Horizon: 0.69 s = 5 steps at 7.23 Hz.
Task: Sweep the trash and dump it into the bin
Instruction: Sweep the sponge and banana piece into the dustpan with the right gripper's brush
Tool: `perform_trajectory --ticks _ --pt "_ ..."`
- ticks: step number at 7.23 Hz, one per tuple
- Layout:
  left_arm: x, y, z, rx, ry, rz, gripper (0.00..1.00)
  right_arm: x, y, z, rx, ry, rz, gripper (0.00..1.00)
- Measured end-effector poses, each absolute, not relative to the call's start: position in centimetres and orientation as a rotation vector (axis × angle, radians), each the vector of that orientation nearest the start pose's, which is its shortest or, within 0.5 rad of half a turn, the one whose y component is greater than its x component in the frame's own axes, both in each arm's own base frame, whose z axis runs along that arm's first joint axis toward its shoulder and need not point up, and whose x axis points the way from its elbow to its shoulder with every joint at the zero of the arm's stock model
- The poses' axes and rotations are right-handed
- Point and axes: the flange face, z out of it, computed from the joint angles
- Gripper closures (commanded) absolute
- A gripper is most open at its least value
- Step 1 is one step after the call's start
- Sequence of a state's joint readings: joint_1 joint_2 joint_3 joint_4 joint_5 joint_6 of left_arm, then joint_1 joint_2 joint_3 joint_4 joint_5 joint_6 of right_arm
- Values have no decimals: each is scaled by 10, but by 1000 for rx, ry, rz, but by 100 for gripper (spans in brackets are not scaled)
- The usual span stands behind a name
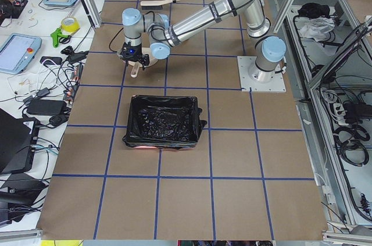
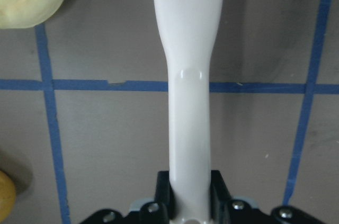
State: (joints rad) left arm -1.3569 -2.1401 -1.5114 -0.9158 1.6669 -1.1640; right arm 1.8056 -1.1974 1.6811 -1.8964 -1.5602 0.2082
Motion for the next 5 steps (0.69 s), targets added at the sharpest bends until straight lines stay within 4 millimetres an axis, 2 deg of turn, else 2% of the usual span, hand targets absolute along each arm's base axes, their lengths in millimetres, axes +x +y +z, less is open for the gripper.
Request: perform_trajectory --ticks 1,2,3,5 --pt "26 -699 241 -2015 2376 -274 8 291 -528 253 -38 3149 274 94" --pt "26 -700 237 -2033 2362 -268 61 313 -521 244 -31 3140 299 94" --pt "26 -700 234 -2039 2357 -260 100 331 -521 238 -6 3113 314 94" --pt "24 -699 233 -2050 2362 -251 100 371 -534 231 40 3056 323 94"
